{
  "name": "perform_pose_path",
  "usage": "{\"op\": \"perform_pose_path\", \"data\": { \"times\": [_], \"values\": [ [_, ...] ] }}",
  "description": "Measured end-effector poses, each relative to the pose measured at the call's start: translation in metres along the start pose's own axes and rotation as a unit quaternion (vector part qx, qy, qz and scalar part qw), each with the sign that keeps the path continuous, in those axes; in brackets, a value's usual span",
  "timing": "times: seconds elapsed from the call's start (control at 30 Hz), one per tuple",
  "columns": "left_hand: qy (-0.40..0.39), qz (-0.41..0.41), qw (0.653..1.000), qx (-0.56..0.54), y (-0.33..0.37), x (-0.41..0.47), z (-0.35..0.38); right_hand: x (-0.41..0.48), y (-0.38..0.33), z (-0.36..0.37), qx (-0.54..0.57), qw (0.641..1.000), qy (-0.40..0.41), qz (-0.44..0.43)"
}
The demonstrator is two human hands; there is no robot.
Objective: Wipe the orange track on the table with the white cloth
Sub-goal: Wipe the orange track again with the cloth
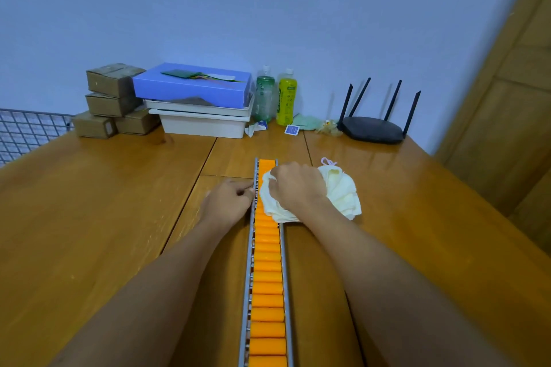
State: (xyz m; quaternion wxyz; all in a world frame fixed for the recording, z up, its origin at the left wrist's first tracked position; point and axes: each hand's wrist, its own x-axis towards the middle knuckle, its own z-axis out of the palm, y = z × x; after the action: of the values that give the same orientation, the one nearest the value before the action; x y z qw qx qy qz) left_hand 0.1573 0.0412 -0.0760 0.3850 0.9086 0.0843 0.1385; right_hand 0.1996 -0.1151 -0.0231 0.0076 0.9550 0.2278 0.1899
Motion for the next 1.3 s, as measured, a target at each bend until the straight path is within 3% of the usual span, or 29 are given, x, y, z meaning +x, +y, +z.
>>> {"op": "perform_pose_path", "data": {
  "times": [0.27, 0.4, 0.6, 0.97, 1.3],
  "values": [
    [-0.015, -0.003, 1.000, 0.004, -0.006, 0.004, 0.003, -0.012, 0.015, -0.017, 0.007, 0.998, -0.034, 0.052],
    [-0.017, 0.003, 1.000, -0.008, -0.001, 0.002, 0.001, -0.028, 0.019, -0.029, 0.075, 0.993, -0.022, 0.089],
    [-0.014, -0.001, 0.999, -0.037, -0.001, -0.001, -0.001, -0.058, -0.016, -0.044, 0.100, 0.994, 0.030, 0.029],
    [-0.016, 0.014, 0.999, -0.025, -0.003, 0.000, -0.003, -0.071, -0.041, -0.028, 0.059, 0.998, 0.031, -0.006],
    [-0.015, 0.047, 0.999, 0.006, 0.000, -0.004, -0.003, -0.090, -0.005, -0.024, 0.072, 0.997, 0.011, 0.039]
  ]
}}
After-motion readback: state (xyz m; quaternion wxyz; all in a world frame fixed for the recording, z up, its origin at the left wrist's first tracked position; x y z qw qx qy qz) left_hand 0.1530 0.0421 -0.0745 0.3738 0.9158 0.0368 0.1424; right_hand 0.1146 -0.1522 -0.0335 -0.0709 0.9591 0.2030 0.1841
